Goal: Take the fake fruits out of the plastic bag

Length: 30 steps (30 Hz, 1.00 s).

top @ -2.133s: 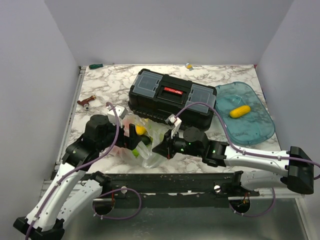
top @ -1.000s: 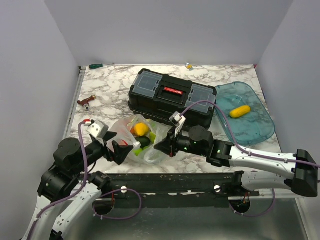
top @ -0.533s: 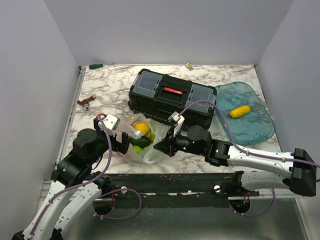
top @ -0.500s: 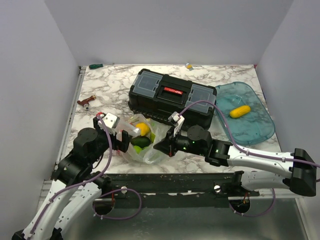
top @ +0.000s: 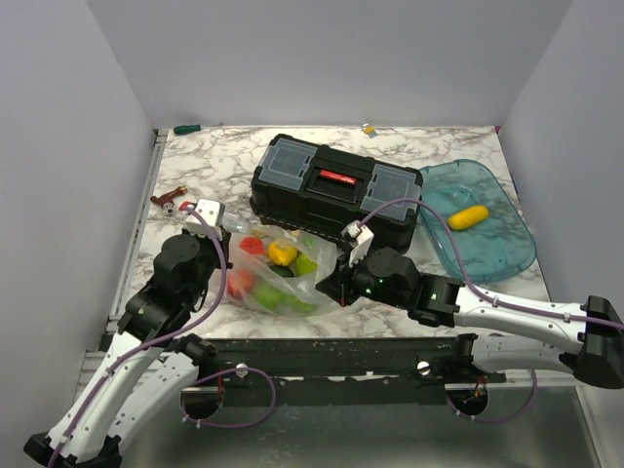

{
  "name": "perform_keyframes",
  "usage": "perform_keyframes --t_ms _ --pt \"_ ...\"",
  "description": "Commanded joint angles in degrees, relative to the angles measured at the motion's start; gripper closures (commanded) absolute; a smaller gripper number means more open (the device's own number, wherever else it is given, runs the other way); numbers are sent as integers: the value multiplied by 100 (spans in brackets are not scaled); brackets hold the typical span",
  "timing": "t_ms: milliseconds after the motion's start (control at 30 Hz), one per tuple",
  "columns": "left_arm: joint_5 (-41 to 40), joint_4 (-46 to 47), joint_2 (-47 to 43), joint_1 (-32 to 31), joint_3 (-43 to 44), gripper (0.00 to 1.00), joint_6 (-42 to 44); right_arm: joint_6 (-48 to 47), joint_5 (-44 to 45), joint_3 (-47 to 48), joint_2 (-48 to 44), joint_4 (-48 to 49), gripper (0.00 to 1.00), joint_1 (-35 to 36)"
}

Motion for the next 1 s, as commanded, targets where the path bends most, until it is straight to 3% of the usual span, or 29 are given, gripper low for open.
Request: perform_keyframes --t_ms 0,133,333,600,767,967 --pt "307 290 -581 -2 -139 100 317 753 914 -11 -33 -1880 99 -20" --pt "1032 198 -966 -1 -366 100 507 1306 628 -164 -34 -2454 94 -18" --pt "1291 562 -1402 -1 -782 100 398 1337 512 -49 8 -2691 62 -14" --pt "1455 609 -1327 7 -680 100 276 891 1261 1135 32 -3735 32 -13" --pt "1374 574 -1390 7 -639 100 247 461 1541 1681 -269 -3712 17 -15" --pt "1271 608 -1512 36 -648 100 247 -190 1087 2785 300 -3248 18 -14"
